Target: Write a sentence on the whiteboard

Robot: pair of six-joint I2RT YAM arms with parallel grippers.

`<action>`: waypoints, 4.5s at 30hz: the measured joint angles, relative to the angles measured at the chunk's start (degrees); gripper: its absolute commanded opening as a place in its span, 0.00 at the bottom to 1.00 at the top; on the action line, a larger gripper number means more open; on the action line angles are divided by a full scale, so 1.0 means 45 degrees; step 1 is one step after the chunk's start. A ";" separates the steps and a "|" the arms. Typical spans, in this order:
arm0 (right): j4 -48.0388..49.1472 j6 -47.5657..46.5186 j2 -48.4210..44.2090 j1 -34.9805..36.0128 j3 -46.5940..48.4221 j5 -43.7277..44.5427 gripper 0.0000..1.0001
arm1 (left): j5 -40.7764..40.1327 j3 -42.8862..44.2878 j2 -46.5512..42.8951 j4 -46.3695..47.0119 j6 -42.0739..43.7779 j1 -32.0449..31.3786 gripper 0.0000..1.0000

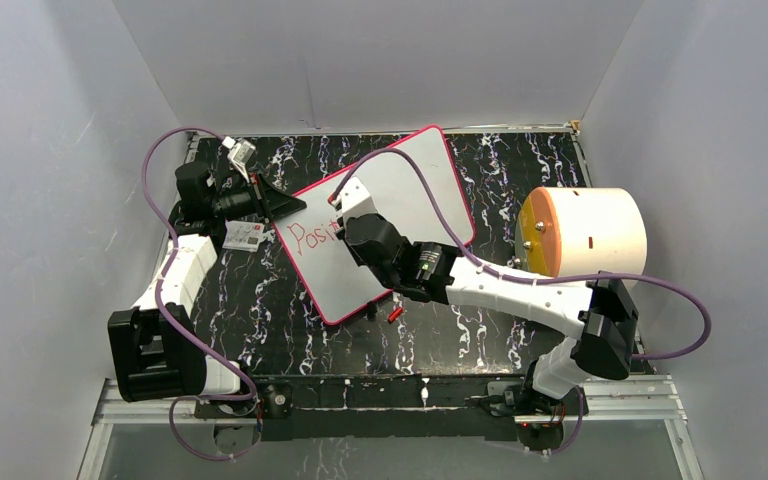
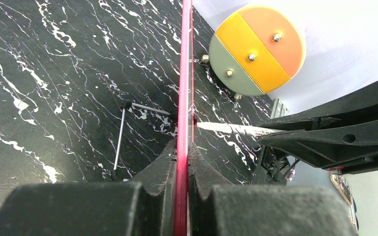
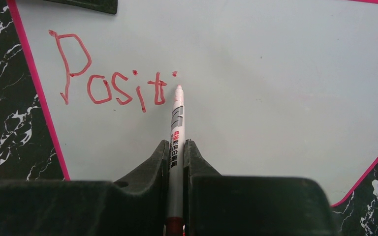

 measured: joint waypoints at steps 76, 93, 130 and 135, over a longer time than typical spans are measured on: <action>-0.1239 -0.0044 0.0379 0.0005 0.0403 -0.0296 0.00 | -0.0019 0.0024 0.0015 -0.0131 0.0092 0.0005 0.00; -0.0568 -0.0291 -0.0102 -0.0374 0.0053 -0.0427 0.00 | 0.0000 0.0049 0.0000 -0.0209 0.0141 0.0000 0.00; 0.0107 -0.0389 -0.0073 -0.0563 -0.0044 -0.0763 0.00 | 0.0010 0.0063 0.0000 -0.0223 0.0146 0.0000 0.00; 0.0131 -0.0384 0.0107 -0.0568 0.0010 -0.0758 0.00 | -0.0049 0.0068 0.0015 -0.0272 0.0131 0.0010 0.00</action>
